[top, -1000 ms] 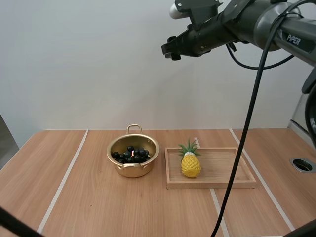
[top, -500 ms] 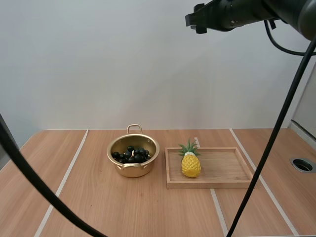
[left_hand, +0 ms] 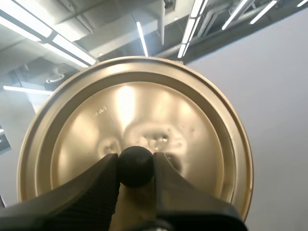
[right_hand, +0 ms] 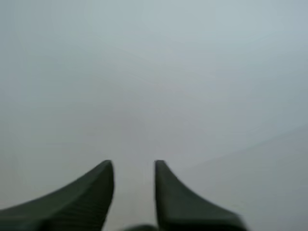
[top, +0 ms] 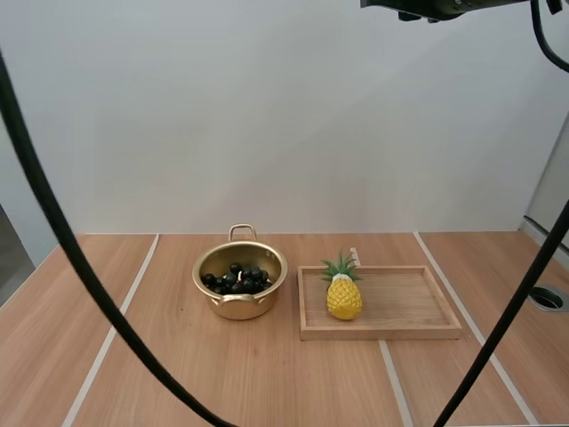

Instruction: Open the pot, put the grape inside, and close it

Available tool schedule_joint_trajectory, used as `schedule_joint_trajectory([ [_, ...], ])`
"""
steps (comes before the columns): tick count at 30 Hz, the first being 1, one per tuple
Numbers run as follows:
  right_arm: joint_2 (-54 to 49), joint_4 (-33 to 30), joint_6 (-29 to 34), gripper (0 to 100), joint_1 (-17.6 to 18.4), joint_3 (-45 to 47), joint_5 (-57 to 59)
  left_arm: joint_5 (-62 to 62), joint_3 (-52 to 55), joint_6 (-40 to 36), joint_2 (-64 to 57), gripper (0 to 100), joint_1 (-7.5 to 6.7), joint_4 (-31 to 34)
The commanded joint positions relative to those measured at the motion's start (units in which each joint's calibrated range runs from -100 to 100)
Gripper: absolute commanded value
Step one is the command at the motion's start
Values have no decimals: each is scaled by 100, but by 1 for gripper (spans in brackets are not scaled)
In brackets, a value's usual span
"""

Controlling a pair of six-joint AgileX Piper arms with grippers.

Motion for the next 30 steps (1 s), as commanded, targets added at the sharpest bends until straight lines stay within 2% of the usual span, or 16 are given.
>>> schedule_joint_trajectory([
  [1, -156, -183, 683, 0, -18, -68, 198, 116, 13, -146, 258, 0, -13, 42],
  [5, -236, -224, 958, 0, -18, -68, 732, 116, 13, -386, 625, 0, -13, 42],
  [13, -293, -695, 979, 0, -18, -68, 1506, 116, 196, -698, 1339, 0, -13, -55],
  [24, -772, -782, 979, 0, -18, -68, 1442, 116, 1878, -620, 1396, 0, -13, -908],
  [30, -797, -908, 979, 0, -18, -68, 1534, 116, 3016, -511, 1367, 0, -13, -972],
])
